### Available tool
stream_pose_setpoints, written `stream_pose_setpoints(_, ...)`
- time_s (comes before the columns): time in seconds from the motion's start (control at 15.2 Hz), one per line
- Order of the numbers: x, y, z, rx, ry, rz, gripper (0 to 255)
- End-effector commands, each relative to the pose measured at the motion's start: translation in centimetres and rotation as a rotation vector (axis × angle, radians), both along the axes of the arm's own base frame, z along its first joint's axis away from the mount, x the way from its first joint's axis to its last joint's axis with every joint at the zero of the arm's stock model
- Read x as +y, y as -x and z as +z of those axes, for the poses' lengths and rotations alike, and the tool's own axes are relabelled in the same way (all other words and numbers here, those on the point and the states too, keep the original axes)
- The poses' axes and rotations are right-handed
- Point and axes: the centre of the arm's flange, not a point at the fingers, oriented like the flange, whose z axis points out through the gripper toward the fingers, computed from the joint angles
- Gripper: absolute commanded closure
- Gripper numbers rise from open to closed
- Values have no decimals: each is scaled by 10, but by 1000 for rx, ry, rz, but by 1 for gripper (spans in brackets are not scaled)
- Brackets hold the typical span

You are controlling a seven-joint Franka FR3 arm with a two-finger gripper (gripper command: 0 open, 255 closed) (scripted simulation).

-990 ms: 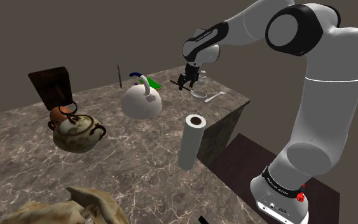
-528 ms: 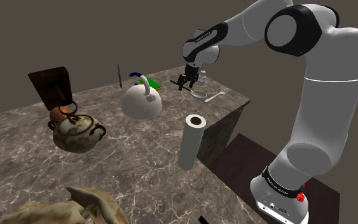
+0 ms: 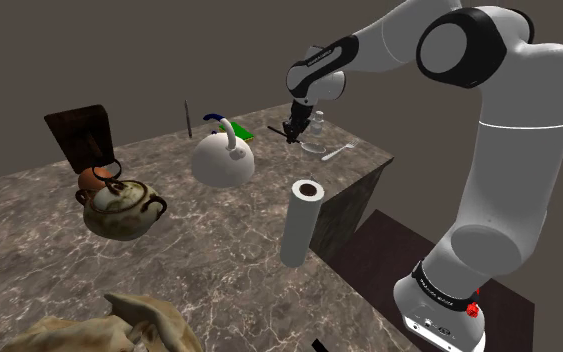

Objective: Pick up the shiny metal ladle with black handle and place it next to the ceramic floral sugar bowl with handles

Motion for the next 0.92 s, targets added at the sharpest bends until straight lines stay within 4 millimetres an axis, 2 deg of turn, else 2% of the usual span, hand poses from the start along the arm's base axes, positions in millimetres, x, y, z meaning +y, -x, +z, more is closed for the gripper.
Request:
stream_pose_setpoints(0.0,1,0,-1,3,-1,1,255)
stream_pose_setpoints(0.07,1,0,-1,3,-1,1,255)
stream_pose_setpoints(0.86,1,0,62,3,-1,1,255)
